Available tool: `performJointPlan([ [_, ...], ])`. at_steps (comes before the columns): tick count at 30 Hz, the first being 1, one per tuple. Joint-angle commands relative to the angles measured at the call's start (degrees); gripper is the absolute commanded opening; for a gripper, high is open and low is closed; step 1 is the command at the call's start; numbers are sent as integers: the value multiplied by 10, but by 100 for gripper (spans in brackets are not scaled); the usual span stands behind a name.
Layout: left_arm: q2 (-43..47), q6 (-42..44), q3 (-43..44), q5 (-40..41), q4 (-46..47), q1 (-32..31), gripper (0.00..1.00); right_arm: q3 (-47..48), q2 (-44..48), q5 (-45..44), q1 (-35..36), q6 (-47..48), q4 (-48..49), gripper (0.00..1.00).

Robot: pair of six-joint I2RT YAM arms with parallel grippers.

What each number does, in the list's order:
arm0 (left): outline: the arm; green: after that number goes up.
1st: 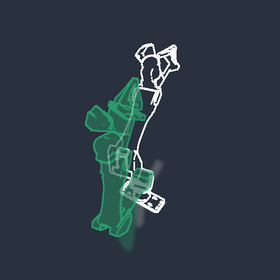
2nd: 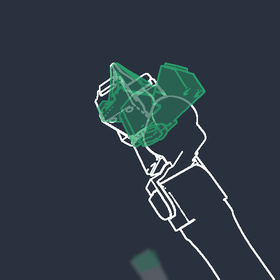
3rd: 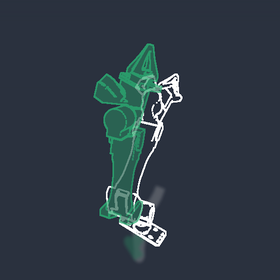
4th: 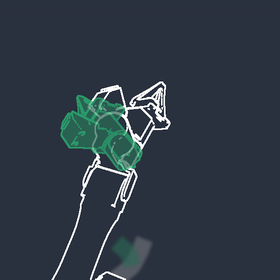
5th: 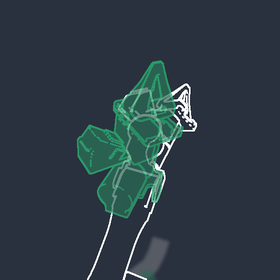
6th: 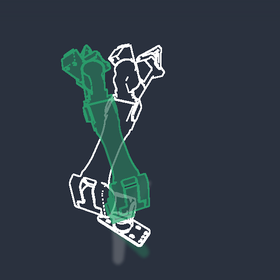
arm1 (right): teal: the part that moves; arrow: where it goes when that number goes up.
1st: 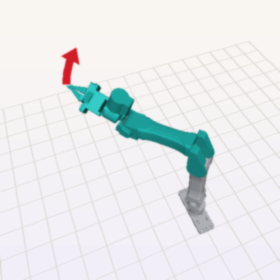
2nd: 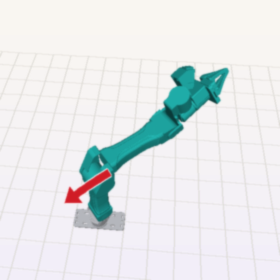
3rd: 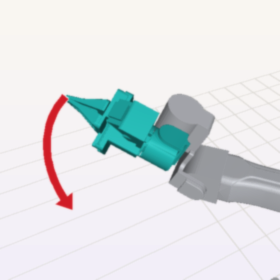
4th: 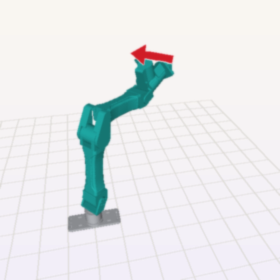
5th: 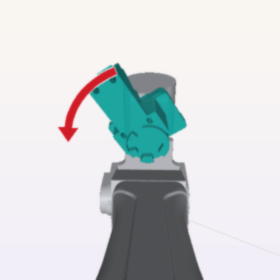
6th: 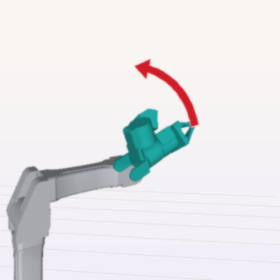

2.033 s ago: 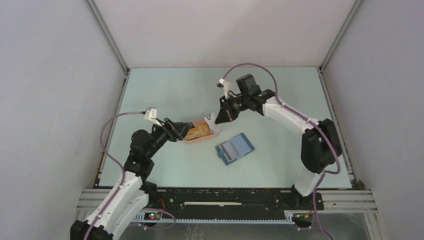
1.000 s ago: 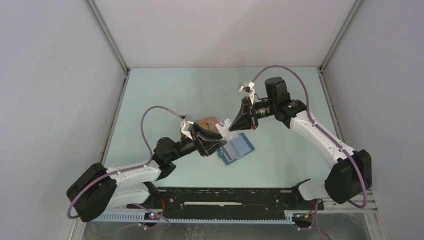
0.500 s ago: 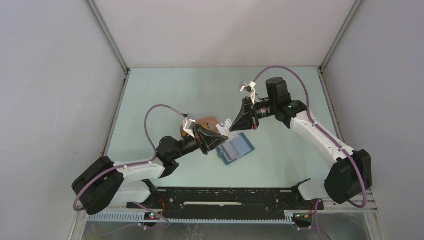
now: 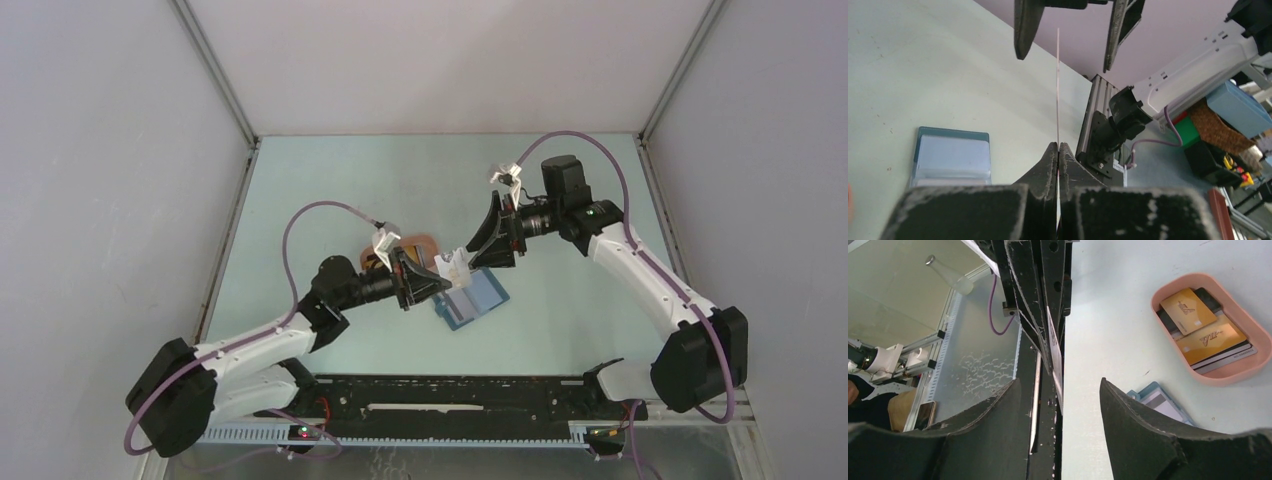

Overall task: Put the credit cards into the card holder
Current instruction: Insert the credit card into the card holder.

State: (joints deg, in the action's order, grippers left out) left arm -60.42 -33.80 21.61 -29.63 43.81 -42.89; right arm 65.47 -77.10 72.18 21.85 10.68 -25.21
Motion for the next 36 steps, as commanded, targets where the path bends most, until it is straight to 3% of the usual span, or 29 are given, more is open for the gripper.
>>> performJointPlan([
  [1, 24, 41, 57, -78, -103, 8, 0, 31, -5, 3, -1, 48, -48, 68],
  [9, -8, 63, 100, -130, -166, 8, 0, 38, -14, 23, 5, 65, -68, 62],
  [14, -18, 73, 114, -130, -185, 8, 0, 41, -22, 19, 14, 72, -74, 43],
  [20, -16, 73, 111, -120, -188, 15, 0, 63, -39, 9, 20, 112, -123, 4],
  [26, -2, 61, 85, -90, -177, 24, 3, 63, -41, -2, 11, 114, -126, 0],
  [27, 0, 59, 81, -80, -178, 25, 4, 63, -45, -7, 9, 112, -125, 0],
  [30, 17, 61, 63, -16, -198, 29, 29, 63, -61, -32, 3, 100, -122, 0],
  [32, 36, 67, 43, 20, -201, 30, 39, 63, -76, -54, -3, 90, -118, 0],
  [36, 73, 45, -8, 70, -168, 29, 45, 60, -108, -109, -22, 56, -101, 0],
])
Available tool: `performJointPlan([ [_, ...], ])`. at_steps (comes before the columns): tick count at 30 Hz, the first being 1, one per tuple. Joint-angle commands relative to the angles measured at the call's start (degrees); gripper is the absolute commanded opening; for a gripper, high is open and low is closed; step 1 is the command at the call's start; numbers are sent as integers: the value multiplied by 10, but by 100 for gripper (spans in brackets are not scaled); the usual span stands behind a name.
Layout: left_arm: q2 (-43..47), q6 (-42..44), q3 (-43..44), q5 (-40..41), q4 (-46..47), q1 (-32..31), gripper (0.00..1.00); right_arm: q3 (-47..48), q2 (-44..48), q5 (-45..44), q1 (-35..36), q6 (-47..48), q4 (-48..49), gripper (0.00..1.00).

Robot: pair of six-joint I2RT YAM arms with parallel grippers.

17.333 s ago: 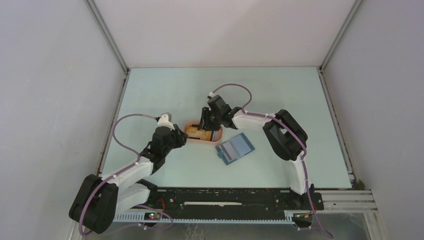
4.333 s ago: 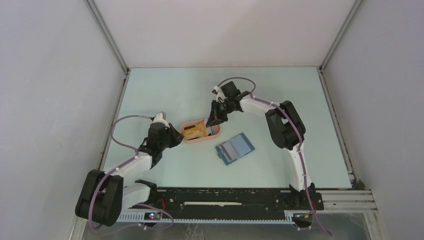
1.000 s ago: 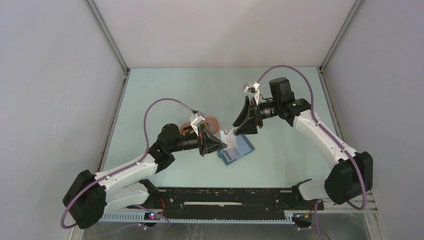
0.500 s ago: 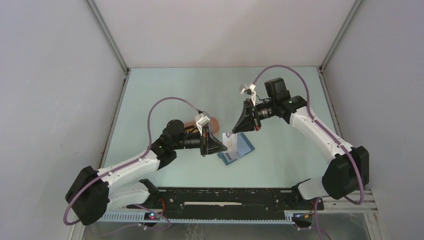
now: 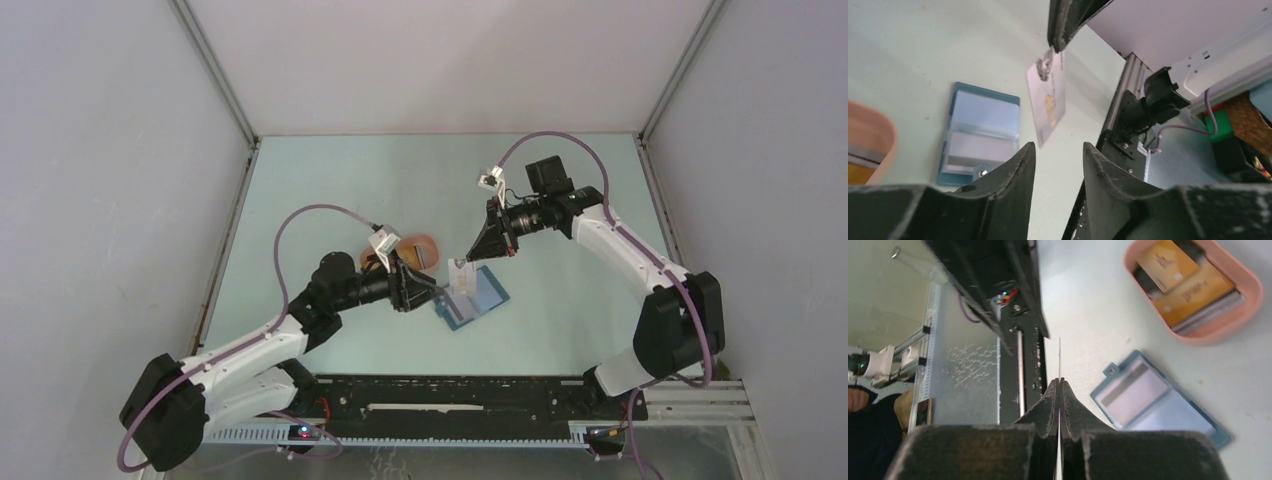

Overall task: Put the credit cards into the card holder
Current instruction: Insert the credit card into the card holder.

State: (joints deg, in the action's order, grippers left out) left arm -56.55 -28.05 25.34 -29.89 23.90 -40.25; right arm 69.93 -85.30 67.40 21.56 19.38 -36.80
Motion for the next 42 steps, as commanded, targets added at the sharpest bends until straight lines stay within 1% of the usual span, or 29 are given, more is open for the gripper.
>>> performJointPlan([
  [1, 38, -22, -60, 78, 41, 3, 46, 15, -40, -71, -24, -38, 17, 0],
  [6, 22, -57, -93, 110, 76, -11, 45, 17, -93, -91, -42, -57, 19, 0],
  [12, -16, -71, -122, 184, 92, -50, 43, 22, -147, -114, -54, -69, 21, 0],
  [20, -85, -88, -119, 289, 125, -108, 43, 27, -195, -116, -76, -75, 17, 0],
  [25, -143, -93, -103, 295, 146, -122, 41, 27, -210, -118, -83, -72, 17, 0],
  [28, -178, -115, -95, 297, 149, -125, 40, 27, -220, -117, -83, -72, 16, 0],
  [30, -196, -134, -93, 318, 152, -126, 40, 27, -226, -113, -83, -72, 15, 0],
  [36, -231, -178, -86, 332, 154, -126, 45, 27, -237, -104, -83, -72, 13, 0],
  [42, -253, -193, -74, 329, 156, -126, 47, 27, -242, -91, -83, -73, 11, 0],
])
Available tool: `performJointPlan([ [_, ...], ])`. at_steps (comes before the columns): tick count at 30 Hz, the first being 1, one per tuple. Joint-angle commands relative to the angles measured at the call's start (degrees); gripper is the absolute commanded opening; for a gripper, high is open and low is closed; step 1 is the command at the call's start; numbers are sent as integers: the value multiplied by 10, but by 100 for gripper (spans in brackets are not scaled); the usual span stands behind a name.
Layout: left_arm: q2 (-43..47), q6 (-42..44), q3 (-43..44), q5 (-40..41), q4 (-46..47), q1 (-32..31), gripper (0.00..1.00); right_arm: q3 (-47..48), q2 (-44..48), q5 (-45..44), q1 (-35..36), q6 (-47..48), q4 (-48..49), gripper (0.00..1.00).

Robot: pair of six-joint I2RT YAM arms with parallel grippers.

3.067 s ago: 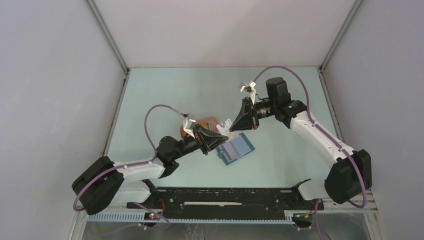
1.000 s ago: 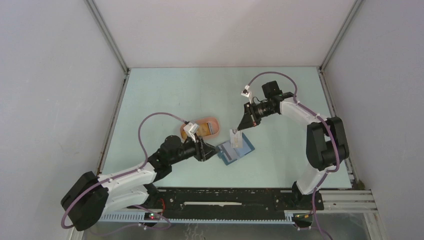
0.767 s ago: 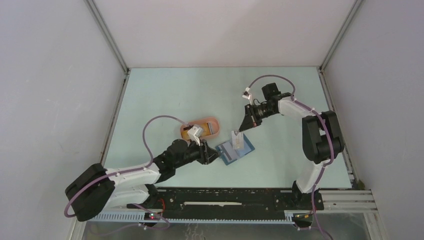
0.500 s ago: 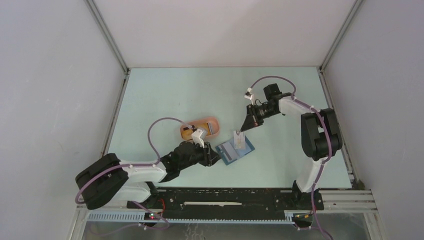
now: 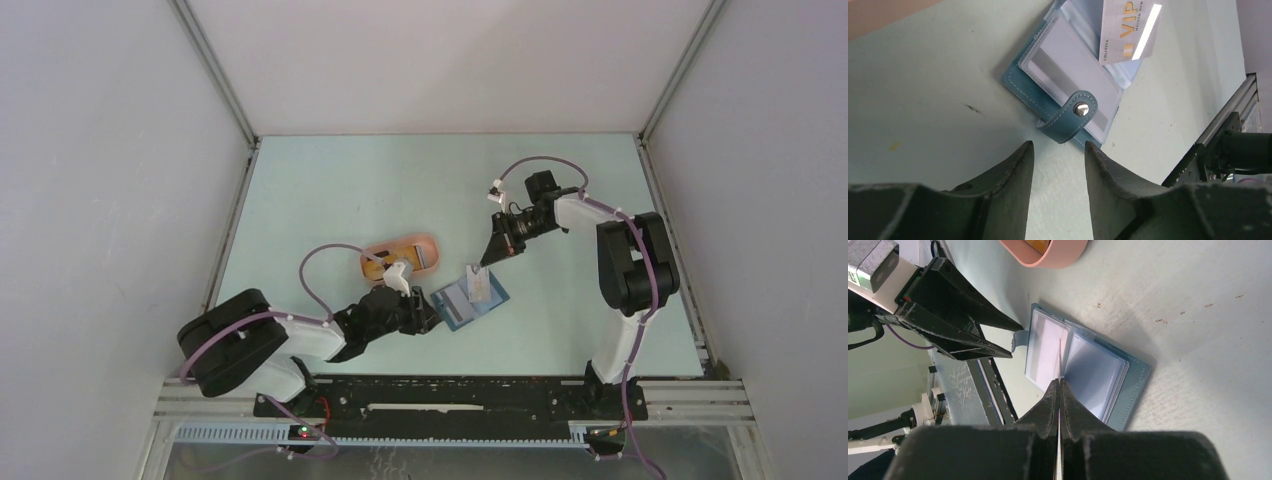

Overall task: Put the credit cards into the card holder
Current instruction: Insert the credit card into the card holder.

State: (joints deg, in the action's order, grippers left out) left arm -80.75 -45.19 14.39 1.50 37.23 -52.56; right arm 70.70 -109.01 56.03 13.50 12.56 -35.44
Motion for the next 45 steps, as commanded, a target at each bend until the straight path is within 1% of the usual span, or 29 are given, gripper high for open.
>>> performJointPlan([
  [1, -14, -24, 37, 17, 23, -3, 48, 19, -5, 25, -2, -5, -3, 0],
  [5, -22, -33, 38, 24, 22, -3, 47, 19, -6, 31, -2, -8, -2, 0],
  [15, -19, -38, 39, 36, 5, -3, 47, 27, 27, 38, -16, 0, -19, 0],
  [27, -22, -40, 41, 37, 2, -3, 47, 23, -8, 23, -4, -6, -11, 0],
  [45, -42, -47, 56, 47, -17, -3, 46, 24, -34, -14, 23, -2, -11, 0],
])
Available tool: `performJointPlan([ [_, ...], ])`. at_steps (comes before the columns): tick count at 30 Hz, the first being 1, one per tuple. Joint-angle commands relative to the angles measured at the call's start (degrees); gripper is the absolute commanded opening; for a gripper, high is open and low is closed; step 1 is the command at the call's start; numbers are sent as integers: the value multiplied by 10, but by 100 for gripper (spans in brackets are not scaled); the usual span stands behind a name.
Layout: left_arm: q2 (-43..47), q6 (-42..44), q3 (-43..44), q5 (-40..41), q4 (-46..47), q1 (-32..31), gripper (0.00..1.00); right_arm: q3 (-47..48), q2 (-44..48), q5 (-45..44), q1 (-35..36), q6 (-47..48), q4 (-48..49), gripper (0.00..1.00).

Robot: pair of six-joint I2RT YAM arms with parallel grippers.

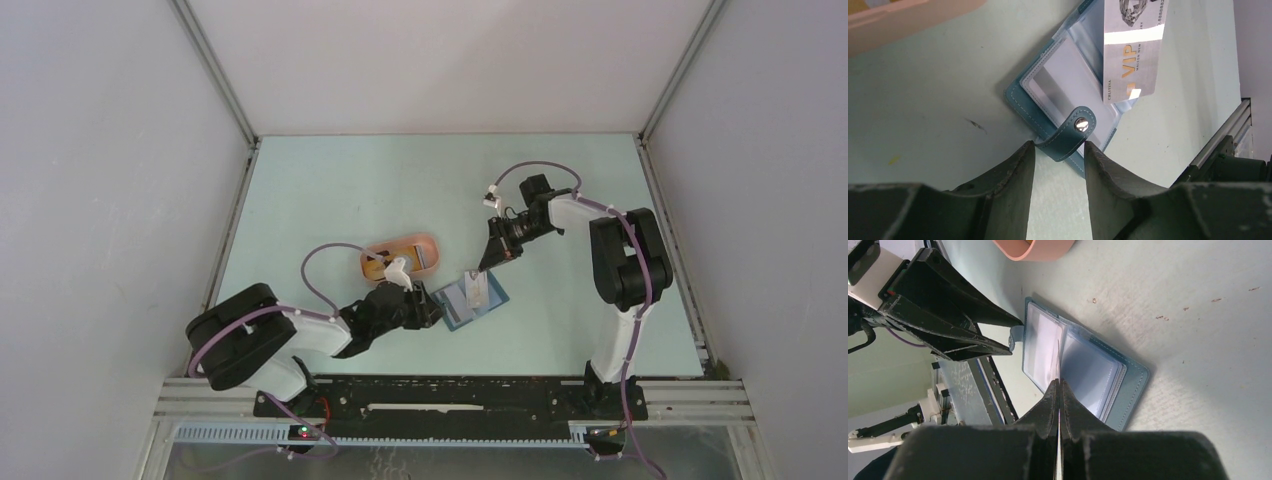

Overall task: Put the credit cards into the card holder
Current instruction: Insert the credit card into the card holder.

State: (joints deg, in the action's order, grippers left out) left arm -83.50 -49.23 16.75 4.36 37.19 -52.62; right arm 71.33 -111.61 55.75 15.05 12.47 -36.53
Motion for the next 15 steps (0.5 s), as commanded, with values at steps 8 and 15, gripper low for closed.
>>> performJointPlan([
  [8, -30, -4, 59, 31, -64, -2, 44, 25, -3, -52, 15, 11, -12, 0],
  [15, -31, -2, 64, 44, -86, -2, 44, 24, 14, -78, 14, 15, -11, 0],
])
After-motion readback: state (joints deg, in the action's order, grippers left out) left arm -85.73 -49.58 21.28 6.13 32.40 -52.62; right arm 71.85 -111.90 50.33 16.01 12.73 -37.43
